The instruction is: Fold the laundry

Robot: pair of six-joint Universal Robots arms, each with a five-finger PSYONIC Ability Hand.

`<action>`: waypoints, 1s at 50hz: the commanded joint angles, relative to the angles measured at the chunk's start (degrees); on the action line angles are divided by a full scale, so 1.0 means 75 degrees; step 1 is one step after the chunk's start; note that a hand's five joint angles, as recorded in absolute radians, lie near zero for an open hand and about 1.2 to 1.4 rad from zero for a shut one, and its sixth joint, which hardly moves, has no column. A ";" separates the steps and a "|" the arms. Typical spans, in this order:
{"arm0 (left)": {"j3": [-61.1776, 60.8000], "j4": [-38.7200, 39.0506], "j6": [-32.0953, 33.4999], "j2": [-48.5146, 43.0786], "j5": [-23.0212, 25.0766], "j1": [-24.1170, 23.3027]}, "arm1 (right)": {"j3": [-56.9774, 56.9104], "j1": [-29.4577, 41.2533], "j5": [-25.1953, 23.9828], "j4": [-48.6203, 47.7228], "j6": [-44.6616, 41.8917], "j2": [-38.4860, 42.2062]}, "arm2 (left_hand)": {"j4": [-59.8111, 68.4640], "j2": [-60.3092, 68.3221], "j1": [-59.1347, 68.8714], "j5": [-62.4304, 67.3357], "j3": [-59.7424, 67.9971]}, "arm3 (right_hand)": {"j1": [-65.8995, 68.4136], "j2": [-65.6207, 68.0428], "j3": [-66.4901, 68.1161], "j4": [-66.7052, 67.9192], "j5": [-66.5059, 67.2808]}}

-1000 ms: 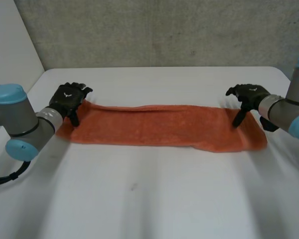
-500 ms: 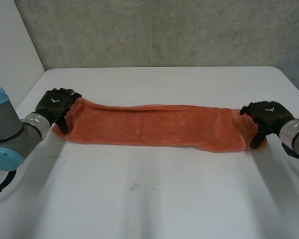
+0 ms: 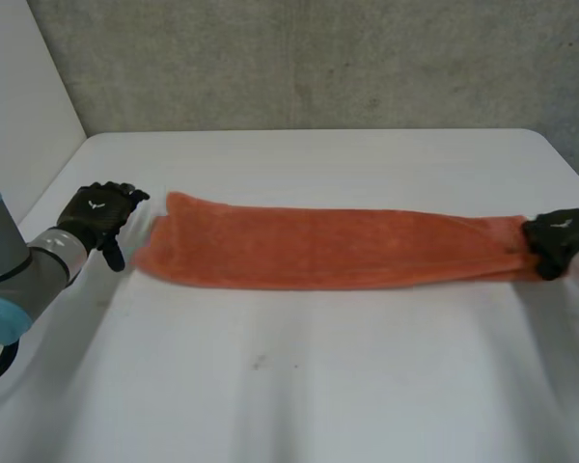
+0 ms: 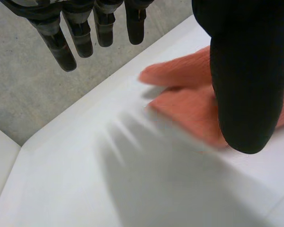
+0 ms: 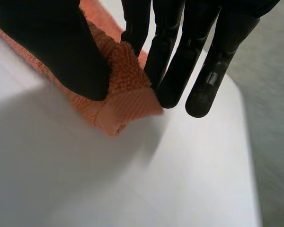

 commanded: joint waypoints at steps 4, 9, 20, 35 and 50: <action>-0.0869 -0.0015 -0.0028 0.0828 0.0024 0.0229 | -0.0768 -0.1680 0.0175 0.0117 -0.1031 -0.0274 | 0.0051 0.0073 -0.0057 -0.0236 0.0041 | 0.3307 0.1640 0.1711 0.1580 0.1974; -0.1303 -0.0015 -0.0040 0.1285 0.0047 0.0253 | -0.1307 -0.1741 0.0234 0.0117 -0.1526 -0.0274 | 0.0051 0.0073 -0.0057 -0.0236 0.0041 | 0.3307 0.1640 0.1711 0.1580 0.1974; -0.1819 -0.0015 -0.0075 0.1965 0.0047 0.0217 | -0.2011 0.1301 0.0070 0.0047 -0.1093 -0.0707 | 0.0051 0.0073 -0.0057 -0.0236 0.0041 | 0.3307 0.1640 0.1711 0.1580 0.1974; -0.2112 -0.0015 -0.0098 0.2246 0.0035 0.0030 | -0.2410 0.5606 -0.1466 -0.0140 -0.1116 0.1224 | 0.0051 0.0073 -0.0057 -0.0236 0.0041 | 0.3307 0.1640 0.1711 0.1580 0.1974; -0.1621 0.0102 -0.0110 0.2223 0.0012 -0.1456 | -0.2504 0.5748 -0.0048 -0.0094 -0.0026 0.0500 | 0.0051 0.0073 -0.0057 -0.0236 0.0041 | -0.6026 -0.7693 -0.7622 -0.7753 -0.7359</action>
